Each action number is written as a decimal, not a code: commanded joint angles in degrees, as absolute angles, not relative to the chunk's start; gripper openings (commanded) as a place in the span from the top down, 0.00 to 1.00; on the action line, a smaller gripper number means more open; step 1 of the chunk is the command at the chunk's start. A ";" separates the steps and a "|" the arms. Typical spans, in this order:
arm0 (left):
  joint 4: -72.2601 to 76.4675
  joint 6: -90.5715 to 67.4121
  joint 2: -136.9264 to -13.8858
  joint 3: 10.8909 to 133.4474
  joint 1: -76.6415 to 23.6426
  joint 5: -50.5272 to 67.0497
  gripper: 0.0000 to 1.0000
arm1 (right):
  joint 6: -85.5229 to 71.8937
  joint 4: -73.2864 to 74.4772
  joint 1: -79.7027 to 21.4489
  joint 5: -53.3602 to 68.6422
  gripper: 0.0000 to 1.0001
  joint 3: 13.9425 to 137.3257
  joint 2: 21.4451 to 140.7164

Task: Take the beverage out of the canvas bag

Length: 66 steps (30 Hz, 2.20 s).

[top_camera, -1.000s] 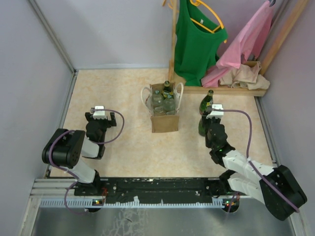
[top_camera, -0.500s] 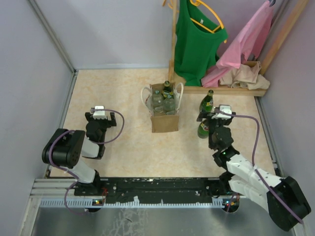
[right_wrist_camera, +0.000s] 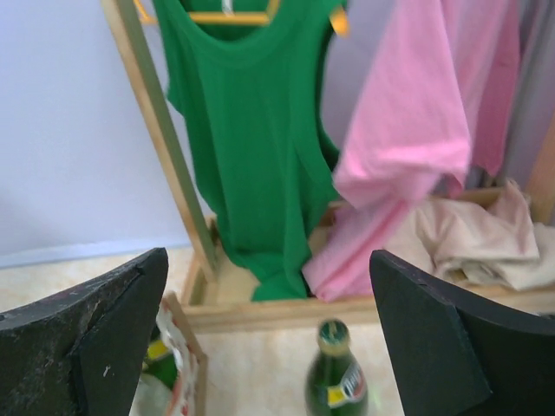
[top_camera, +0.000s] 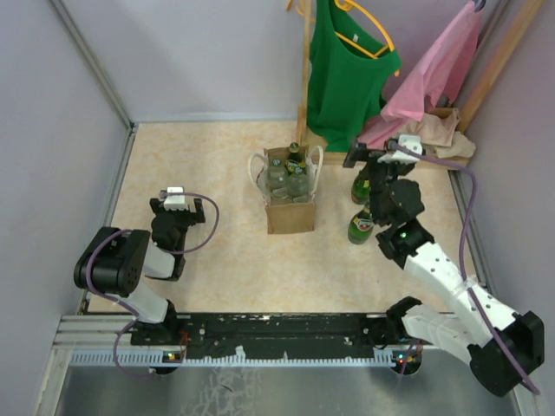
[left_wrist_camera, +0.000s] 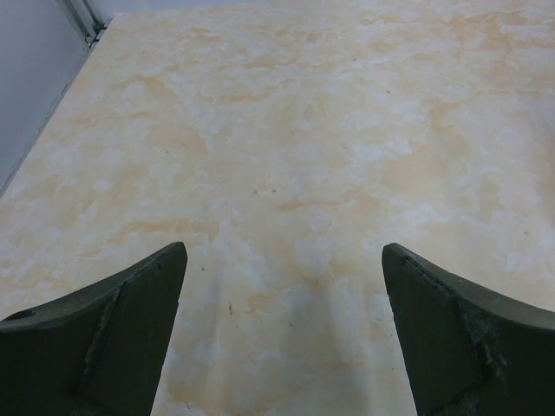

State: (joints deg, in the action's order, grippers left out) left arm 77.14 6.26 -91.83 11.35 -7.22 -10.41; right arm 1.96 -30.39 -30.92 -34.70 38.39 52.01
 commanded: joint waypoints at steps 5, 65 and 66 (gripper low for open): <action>78.05 5.88 -91.80 12.04 -6.78 -9.86 0.00 | 2.10 -6.57 -36.38 -25.36 0.04 65.27 65.29; 77.95 5.77 -91.80 12.13 -6.68 -9.76 0.00 | -5.74 -3.65 -38.32 -18.64 0.41 68.73 97.30; 77.95 5.74 -91.84 12.13 -6.68 -9.76 0.00 | -5.66 -3.84 -38.34 -18.90 0.41 68.73 97.60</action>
